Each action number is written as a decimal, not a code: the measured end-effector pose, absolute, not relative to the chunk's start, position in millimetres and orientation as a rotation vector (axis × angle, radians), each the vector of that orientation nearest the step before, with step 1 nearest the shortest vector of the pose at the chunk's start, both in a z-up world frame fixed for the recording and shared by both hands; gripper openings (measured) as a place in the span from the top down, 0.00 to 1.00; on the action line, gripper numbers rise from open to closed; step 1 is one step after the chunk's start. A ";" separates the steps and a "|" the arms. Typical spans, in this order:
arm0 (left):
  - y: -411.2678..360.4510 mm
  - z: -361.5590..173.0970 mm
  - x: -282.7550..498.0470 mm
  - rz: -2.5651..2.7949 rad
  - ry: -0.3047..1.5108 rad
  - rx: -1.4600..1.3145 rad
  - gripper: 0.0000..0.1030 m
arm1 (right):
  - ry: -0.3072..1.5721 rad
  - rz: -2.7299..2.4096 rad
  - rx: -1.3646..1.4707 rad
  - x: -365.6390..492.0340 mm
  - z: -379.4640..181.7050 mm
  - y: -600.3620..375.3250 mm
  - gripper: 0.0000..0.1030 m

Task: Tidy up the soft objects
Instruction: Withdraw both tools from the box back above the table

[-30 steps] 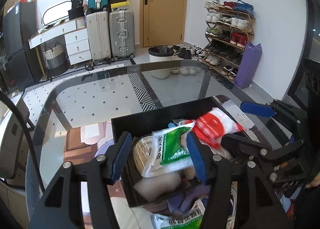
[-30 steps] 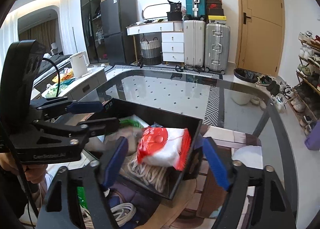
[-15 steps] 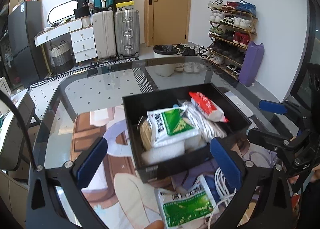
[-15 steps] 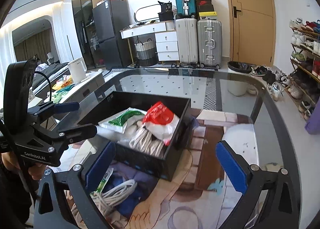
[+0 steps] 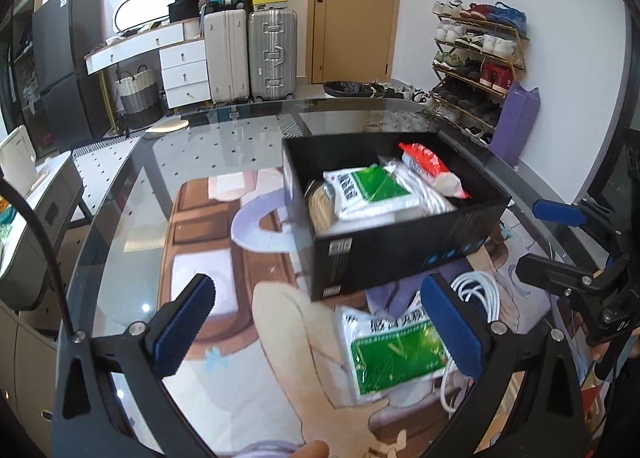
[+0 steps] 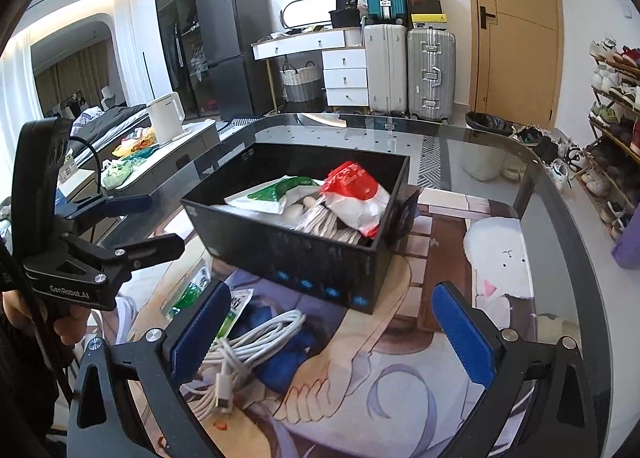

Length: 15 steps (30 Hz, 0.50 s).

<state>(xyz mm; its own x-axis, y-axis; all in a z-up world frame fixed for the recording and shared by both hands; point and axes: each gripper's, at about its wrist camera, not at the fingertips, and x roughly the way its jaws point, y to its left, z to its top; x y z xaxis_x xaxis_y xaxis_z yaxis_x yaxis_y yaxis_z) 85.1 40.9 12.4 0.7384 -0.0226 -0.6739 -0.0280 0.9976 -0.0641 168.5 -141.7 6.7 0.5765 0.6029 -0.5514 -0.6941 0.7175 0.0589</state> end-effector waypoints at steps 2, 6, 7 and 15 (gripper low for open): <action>39.8 10.3 85.8 0.013 0.755 -0.072 0.00 | 0.585 0.763 -0.172 162.9 5.3 -141.3 0.01; 32.0 14.0 82.3 -0.002 0.744 -0.057 0.00 | 0.593 0.764 -0.183 152.2 0.9 -143.4 0.01; 29.9 15.3 82.1 0.000 0.742 -0.049 0.00 | 0.594 0.763 -0.188 149.0 0.3 -144.1 0.01; 28.3 14.4 68.2 0.003 0.743 -0.039 0.00 | 0.603 0.771 -0.199 136.2 1.0 -145.5 0.01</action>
<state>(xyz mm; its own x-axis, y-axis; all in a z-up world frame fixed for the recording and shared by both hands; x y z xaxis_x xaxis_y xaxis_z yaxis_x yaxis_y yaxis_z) 68.2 28.3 14.4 0.7368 -0.0114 -0.6760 -0.0162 0.9993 -0.0345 136.2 -145.5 1.0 0.5599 0.5938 -0.5779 -0.7041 0.7086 0.0461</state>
